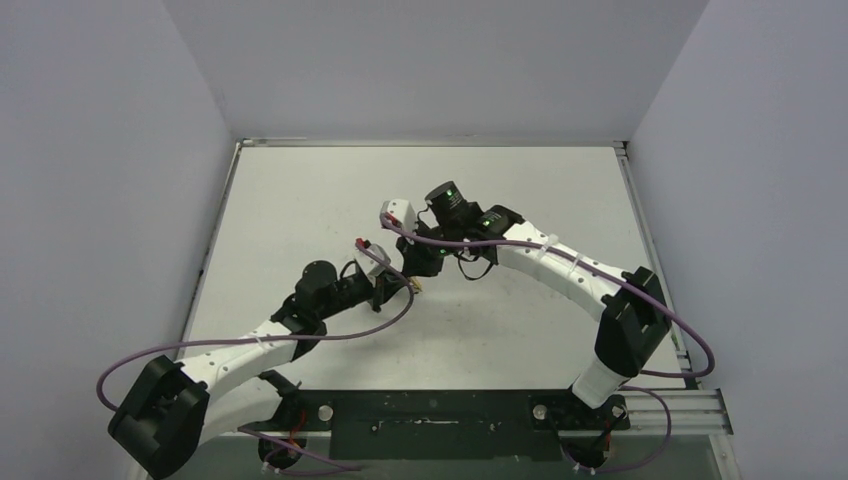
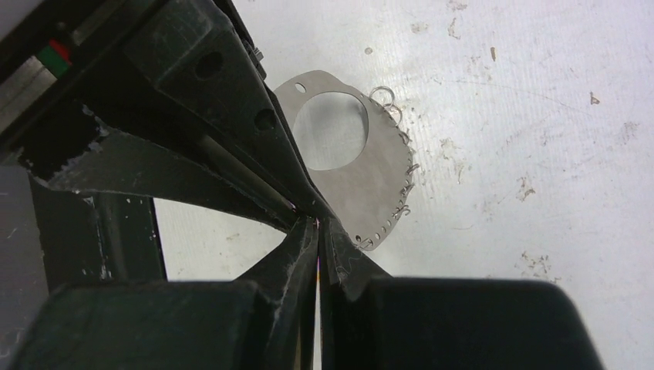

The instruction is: Put the keys on the keyring

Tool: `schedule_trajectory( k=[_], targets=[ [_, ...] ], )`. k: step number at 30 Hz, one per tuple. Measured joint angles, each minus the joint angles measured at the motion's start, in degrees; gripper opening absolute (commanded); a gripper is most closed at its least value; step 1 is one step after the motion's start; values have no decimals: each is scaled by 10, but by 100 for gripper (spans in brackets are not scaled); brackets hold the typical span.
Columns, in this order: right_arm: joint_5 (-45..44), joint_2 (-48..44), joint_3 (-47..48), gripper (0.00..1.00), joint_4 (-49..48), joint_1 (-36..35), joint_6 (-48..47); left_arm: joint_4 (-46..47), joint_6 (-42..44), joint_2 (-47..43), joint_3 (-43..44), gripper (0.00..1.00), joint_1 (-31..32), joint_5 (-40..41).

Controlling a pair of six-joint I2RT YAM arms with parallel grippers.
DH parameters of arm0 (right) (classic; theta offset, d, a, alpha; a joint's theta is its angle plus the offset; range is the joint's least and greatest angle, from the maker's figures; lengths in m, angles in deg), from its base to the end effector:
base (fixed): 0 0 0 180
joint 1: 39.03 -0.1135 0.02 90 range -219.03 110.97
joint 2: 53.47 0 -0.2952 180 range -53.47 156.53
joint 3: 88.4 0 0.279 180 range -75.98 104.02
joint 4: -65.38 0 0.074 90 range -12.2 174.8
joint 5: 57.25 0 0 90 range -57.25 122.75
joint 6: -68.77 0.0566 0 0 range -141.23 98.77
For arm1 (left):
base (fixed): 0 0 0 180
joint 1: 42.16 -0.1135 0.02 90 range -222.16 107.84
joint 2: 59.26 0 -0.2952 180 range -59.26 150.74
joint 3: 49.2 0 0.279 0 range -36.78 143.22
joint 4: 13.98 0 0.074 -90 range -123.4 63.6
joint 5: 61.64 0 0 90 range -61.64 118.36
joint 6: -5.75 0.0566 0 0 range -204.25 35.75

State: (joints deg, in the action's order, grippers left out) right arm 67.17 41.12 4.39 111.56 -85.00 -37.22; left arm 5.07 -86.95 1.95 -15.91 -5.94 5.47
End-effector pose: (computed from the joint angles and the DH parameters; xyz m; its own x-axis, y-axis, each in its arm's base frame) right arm 0.2573 0.3122 0.3093 -0.2605 -0.5965 -0.7592 -0.9652 0.1425 0.2193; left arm 0.1879 -0.1649 0.2221 -0.1645 0.0667 -0.9841 0.8476 0.5199 -0.1065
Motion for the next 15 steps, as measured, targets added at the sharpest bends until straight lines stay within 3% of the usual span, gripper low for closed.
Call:
schedule_trajectory(
  k=[10,15],
  targets=[
    [114,0,-22,0,-40,49,43,14,8,-55,-24,0,0,11],
    [164,0,-41,13,-59,61,47,22,15,-68,-35,0,2,8]
  ],
)
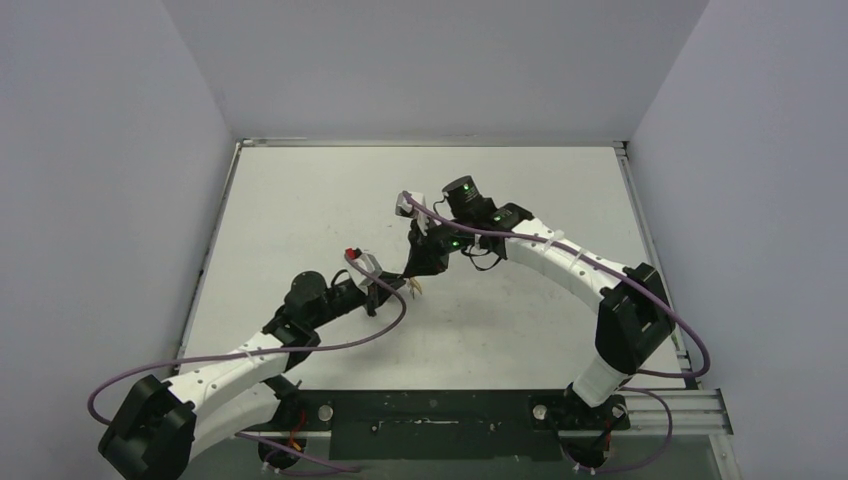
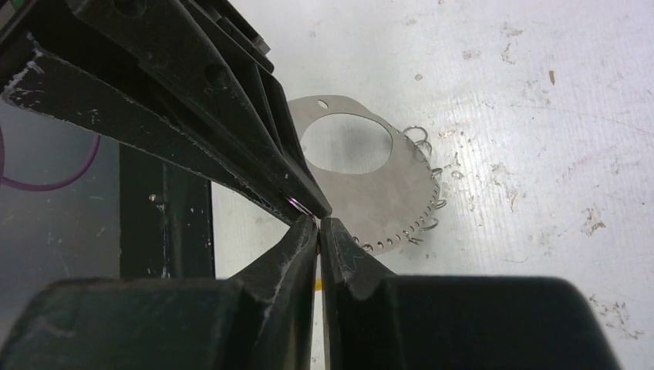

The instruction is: Put the keys on the keyring

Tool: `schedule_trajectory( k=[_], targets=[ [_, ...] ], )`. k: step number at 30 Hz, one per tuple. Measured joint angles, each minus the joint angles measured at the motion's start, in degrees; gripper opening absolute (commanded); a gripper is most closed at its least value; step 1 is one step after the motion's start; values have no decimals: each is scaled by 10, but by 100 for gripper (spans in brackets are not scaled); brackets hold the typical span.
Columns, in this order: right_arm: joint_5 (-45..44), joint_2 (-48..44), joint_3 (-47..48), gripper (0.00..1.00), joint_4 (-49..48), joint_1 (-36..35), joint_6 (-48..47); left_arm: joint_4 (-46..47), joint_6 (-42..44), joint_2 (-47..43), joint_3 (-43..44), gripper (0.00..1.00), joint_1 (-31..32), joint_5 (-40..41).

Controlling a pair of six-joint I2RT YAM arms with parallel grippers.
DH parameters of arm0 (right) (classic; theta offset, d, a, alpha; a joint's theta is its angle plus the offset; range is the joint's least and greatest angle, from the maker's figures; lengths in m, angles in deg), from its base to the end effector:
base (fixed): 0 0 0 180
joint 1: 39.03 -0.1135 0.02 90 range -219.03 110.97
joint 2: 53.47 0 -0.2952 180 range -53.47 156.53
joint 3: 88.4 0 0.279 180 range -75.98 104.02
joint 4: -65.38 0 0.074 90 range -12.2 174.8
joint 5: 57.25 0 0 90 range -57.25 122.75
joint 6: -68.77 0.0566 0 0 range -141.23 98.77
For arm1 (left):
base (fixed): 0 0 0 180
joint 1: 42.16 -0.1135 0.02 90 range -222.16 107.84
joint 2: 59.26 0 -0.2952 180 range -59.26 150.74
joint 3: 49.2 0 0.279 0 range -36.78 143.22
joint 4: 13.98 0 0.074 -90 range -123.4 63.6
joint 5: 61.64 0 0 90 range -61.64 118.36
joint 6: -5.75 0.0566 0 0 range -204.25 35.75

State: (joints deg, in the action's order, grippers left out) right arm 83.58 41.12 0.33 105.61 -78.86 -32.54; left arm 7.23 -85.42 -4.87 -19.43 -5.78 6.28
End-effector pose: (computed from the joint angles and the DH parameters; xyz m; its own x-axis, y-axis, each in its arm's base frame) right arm 0.2770 0.2882 0.3002 -0.3822 -0.4801 -0.7896 -0.9101 0.0474 0.4117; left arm 0.1709 -0.1524 0.2297 -0.0653 0.0246 -0.9976 0.8506 0.5241 -0.0427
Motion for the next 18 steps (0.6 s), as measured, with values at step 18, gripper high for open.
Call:
schedule_trajectory(
  k=[18],
  targets=[
    [2,-12,-46,50,-28,27,-43,48,42,-16,-26,0,-1,-14]
  ],
)
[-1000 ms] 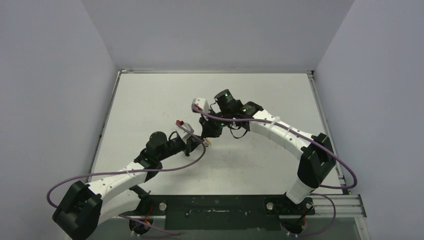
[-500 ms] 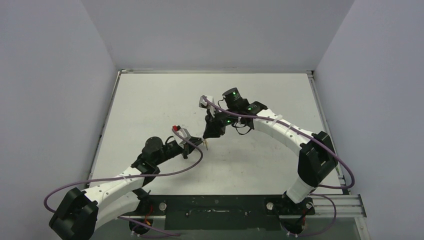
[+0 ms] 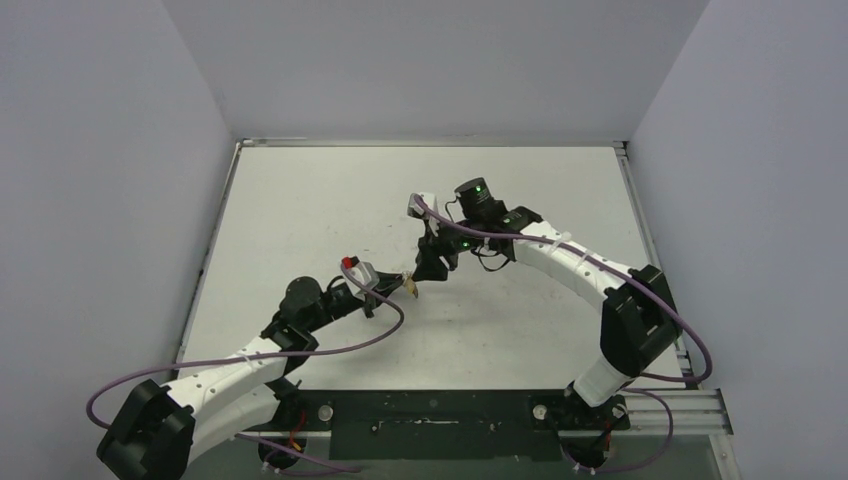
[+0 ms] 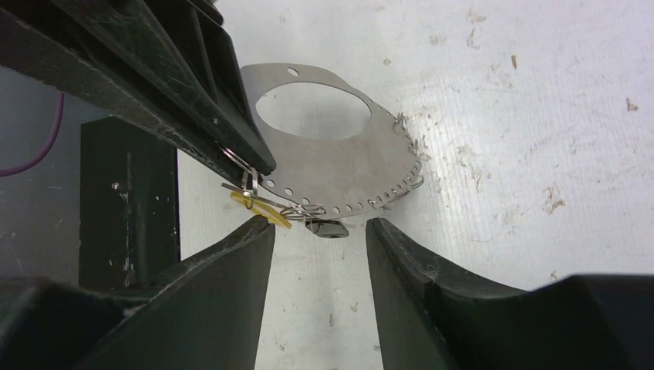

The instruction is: Put the keys on the keyring

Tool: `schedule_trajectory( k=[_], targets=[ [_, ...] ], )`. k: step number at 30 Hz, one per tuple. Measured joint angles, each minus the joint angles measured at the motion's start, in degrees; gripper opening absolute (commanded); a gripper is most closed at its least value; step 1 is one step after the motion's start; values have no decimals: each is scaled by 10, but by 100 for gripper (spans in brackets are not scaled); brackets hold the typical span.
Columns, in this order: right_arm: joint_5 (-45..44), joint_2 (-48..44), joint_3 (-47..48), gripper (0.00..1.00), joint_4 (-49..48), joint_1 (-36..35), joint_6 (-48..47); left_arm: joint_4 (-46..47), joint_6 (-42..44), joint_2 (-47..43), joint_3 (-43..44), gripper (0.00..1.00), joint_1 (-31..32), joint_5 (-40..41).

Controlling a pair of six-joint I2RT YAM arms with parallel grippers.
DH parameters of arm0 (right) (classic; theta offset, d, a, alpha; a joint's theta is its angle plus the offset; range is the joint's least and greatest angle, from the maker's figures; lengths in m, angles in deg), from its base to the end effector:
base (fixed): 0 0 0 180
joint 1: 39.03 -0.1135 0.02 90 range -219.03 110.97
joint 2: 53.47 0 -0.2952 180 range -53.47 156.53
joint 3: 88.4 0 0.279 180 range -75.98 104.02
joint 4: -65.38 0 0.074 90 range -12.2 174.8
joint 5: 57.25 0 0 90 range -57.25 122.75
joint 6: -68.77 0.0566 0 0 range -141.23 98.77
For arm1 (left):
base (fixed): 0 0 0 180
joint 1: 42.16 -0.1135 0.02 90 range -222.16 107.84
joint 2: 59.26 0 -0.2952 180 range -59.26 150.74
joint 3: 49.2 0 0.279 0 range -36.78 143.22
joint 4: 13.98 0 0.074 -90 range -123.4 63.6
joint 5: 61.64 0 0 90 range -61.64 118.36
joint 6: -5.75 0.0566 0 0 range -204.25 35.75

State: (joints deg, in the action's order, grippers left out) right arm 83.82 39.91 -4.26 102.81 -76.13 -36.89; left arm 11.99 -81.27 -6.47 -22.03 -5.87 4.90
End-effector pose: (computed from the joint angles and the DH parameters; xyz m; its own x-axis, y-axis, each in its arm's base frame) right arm 0.2829 0.2691 0.2837 -0.3414 -0.4709 -0.8135 -0.9315 0.0541 0.3596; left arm 0.1632 -0.1478 0.2287 0.0498 0.0226 -0.9985 0.8624 0.5033 0.0544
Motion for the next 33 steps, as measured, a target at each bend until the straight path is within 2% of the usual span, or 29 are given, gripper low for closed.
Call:
schedule_trajectory(
  k=[8,15,17,21,26,33],
  targets=[
    [36,-21,-5,51,-74,3,57,0,7,-3,0,0,0,-7],
    [38,-19,-5,40,-123,4,119,0,9,-8,-3,0,0,-8],
    [38,-14,-4,40,-118,4,121,0,10,-8,-3,0,0,-8],
    [38,-3,0,43,-99,4,119,0,11,-9,-3,0,0,-8],
    [41,-1,0,54,-83,4,115,0,12,-9,-4,0,0,-8],
    [41,-1,0,56,-82,4,115,0,12,-9,-4,0,0,-8]
  ],
)
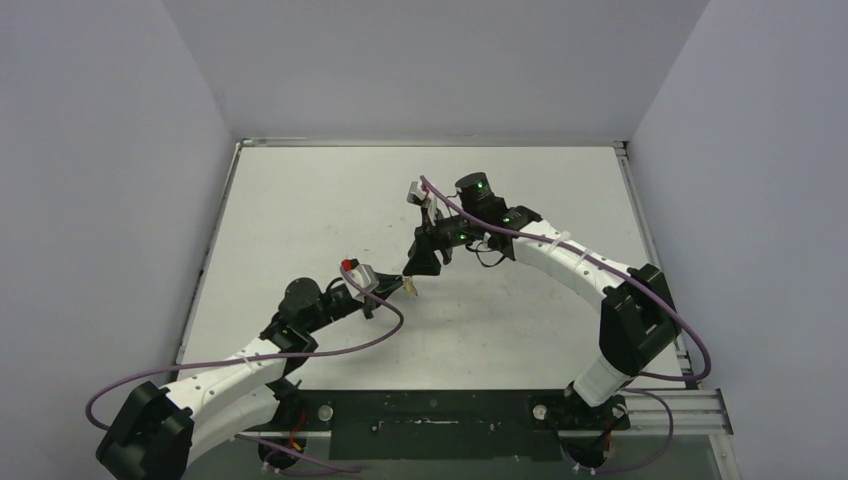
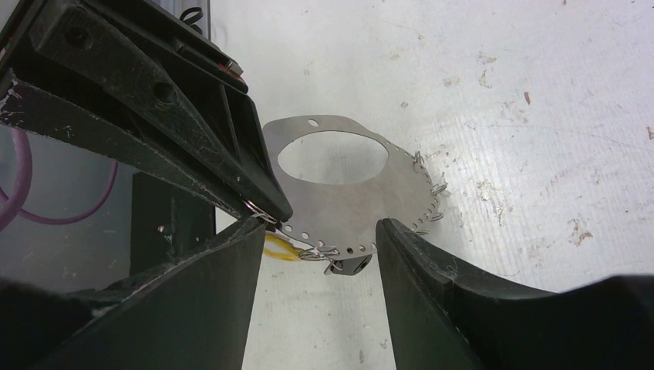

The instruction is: Put the keys on the keyring

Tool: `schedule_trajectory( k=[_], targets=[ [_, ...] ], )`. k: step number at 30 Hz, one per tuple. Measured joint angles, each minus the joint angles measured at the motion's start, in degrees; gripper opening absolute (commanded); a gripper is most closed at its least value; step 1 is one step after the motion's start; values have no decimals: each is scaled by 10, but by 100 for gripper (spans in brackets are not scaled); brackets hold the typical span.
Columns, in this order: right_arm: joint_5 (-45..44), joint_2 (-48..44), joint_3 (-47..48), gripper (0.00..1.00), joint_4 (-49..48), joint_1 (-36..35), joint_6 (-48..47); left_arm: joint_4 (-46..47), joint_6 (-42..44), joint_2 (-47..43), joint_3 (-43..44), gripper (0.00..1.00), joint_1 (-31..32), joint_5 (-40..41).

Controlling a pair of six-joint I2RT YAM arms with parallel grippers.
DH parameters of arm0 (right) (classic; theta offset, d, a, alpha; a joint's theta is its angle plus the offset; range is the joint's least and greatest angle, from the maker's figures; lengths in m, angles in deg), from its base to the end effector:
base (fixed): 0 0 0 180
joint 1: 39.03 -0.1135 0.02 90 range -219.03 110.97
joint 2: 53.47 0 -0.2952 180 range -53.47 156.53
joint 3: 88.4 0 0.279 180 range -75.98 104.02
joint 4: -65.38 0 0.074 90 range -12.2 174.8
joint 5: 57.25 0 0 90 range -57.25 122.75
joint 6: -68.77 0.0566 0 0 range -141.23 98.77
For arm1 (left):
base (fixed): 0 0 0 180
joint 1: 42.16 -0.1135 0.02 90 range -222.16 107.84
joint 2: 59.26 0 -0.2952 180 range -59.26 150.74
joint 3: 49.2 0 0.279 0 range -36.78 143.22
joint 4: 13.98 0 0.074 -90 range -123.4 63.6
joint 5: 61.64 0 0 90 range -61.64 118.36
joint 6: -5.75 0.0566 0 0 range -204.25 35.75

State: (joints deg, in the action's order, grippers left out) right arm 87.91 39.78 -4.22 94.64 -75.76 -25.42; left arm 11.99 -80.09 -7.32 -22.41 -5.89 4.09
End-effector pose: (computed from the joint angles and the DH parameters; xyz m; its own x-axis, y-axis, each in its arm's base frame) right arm 0.2893 0.2739 0.2983 -0.4331 -0.3752 -0.8195 -0.8917 0.0455 0.4503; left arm 0.1605 -0.1466 0.2292 0.0747 0.0272 -0.9968 0.8675 0.4912 0.0784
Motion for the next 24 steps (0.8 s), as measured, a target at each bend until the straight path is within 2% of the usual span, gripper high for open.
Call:
schedule_trajectory(
  k=[19,24],
  targets=[
    [-9,-19,0,58,0,-36,5,0,0,-7,-9,0,0,0],
    [-40,-29,5,59,14,-60,-4,0,0,-8,-9,0,0,0]
  ],
)
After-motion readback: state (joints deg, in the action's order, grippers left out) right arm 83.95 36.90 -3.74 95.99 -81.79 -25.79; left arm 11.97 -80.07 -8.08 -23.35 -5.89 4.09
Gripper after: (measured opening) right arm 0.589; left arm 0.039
